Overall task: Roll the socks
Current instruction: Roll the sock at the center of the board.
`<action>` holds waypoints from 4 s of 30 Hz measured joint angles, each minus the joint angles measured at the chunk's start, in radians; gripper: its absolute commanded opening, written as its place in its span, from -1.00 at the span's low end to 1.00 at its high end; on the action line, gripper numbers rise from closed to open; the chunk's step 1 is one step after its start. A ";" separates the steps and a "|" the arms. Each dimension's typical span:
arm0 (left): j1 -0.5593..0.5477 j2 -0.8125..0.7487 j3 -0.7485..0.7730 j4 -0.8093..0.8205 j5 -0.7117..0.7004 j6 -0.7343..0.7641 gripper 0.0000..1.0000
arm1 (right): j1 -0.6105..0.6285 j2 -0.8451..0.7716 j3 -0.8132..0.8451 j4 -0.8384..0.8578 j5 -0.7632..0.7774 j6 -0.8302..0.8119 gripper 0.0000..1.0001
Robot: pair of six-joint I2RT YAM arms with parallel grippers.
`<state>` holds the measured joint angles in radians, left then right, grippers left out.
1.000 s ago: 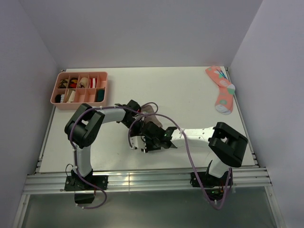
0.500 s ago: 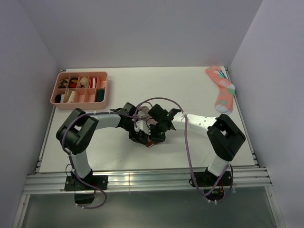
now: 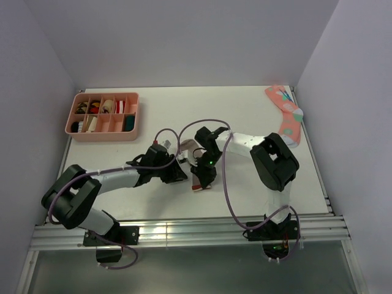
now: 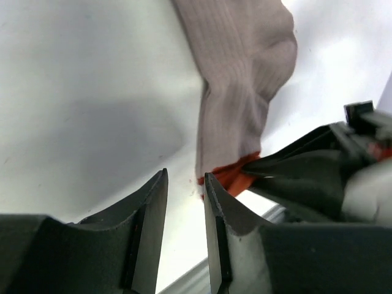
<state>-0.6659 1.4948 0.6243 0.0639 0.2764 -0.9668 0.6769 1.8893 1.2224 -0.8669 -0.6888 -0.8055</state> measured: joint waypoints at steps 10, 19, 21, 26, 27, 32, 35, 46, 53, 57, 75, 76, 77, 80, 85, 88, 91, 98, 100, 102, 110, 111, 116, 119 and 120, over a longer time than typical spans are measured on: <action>-0.175 -0.251 -0.212 0.272 -0.300 0.031 -0.32 | -0.101 0.124 0.072 -0.126 -0.119 -0.001 -0.54; -0.270 -0.161 -0.222 0.504 -0.313 0.303 -0.33 | -0.153 0.204 0.138 -0.214 -0.157 0.024 -0.55; -0.272 -0.128 -0.216 0.516 -0.286 0.352 -0.31 | -0.156 0.217 0.147 -0.227 -0.162 0.028 -0.55; -0.276 -0.041 -0.161 0.546 -0.222 0.454 -0.25 | -0.162 0.244 0.164 -0.254 -0.172 0.042 -0.55; -0.277 -0.029 -0.153 0.553 -0.209 0.465 -0.25 | -0.163 0.248 0.167 -0.258 -0.174 0.045 -0.55; -0.279 0.035 -0.105 0.569 -0.143 0.515 -0.26 | -0.167 0.261 0.180 -0.275 -0.178 0.050 -0.55; -0.281 0.075 -0.090 0.585 -0.111 0.532 -0.26 | -0.171 0.262 0.180 -0.279 -0.179 0.051 -0.55; -0.283 0.172 -0.090 0.657 -0.067 0.528 -0.28 | -0.185 0.282 0.186 -0.290 -0.197 0.066 -0.55; -0.295 0.203 -0.095 0.687 -0.072 0.517 -0.29 | -0.193 0.294 0.198 -0.303 -0.202 0.076 -0.55; -0.297 0.203 -0.106 0.700 -0.085 0.509 -0.30 | -0.199 0.294 0.199 -0.305 -0.204 0.076 -0.55; -0.298 0.211 -0.066 0.616 -0.103 0.488 -0.85 | -0.222 0.294 0.199 -0.305 -0.208 0.079 -0.54; -0.298 0.216 -0.053 0.597 -0.100 0.484 -0.90 | -0.224 0.294 0.199 -0.305 -0.204 0.079 -0.51; -0.298 0.222 -0.034 0.574 -0.097 0.480 -0.99 | -0.225 0.294 0.199 -0.304 -0.198 0.080 -0.48; -0.298 0.238 0.017 0.505 -0.087 0.467 -0.99 | -0.232 0.291 0.195 -0.300 -0.182 0.089 -0.32; -0.298 0.262 0.095 0.390 -0.060 0.439 -0.99 | -0.239 0.227 0.166 -0.249 -0.143 0.136 -0.10; -0.297 0.270 0.117 0.360 -0.052 0.418 -0.99 | -0.241 0.155 0.144 -0.176 -0.128 0.185 -0.05; -0.287 0.273 0.126 0.358 -0.029 0.409 -0.99 | -0.255 0.097 0.129 -0.113 -0.087 0.243 -0.03; -0.220 0.309 0.127 0.360 0.089 0.322 -0.99 | -0.354 0.029 0.126 -0.026 -0.092 0.334 -0.03; -0.201 0.321 0.128 0.365 0.130 0.303 -0.99 | -0.397 0.016 0.126 -0.021 -0.092 0.340 -0.03; -0.182 0.335 0.134 0.367 0.171 0.289 -0.99 | -0.430 -0.002 0.112 -0.001 -0.079 0.340 -0.03; -0.093 0.367 0.188 0.245 0.335 0.270 -0.99 | -0.450 -0.226 -0.080 0.076 0.005 0.259 -0.05; -0.084 0.370 0.196 0.222 0.351 0.271 -0.99 | -0.448 -0.254 -0.099 0.086 0.009 0.242 -0.05; -0.047 0.391 0.246 0.095 0.425 0.273 -0.99 | -0.402 -0.402 -0.233 0.172 0.065 0.146 -0.04; -0.032 0.400 0.267 0.027 0.459 0.274 -0.99 | -0.282 -0.509 -0.356 0.259 0.134 0.102 -0.02; -0.029 0.403 0.274 0.005 0.467 0.275 -0.99 | -0.229 -0.545 -0.397 0.280 0.159 0.090 -0.01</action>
<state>-0.6952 1.8980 0.8982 0.0689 0.7437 -0.6918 0.4477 1.3441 0.8257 -0.5869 -0.5301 -0.7158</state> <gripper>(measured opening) 0.177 0.486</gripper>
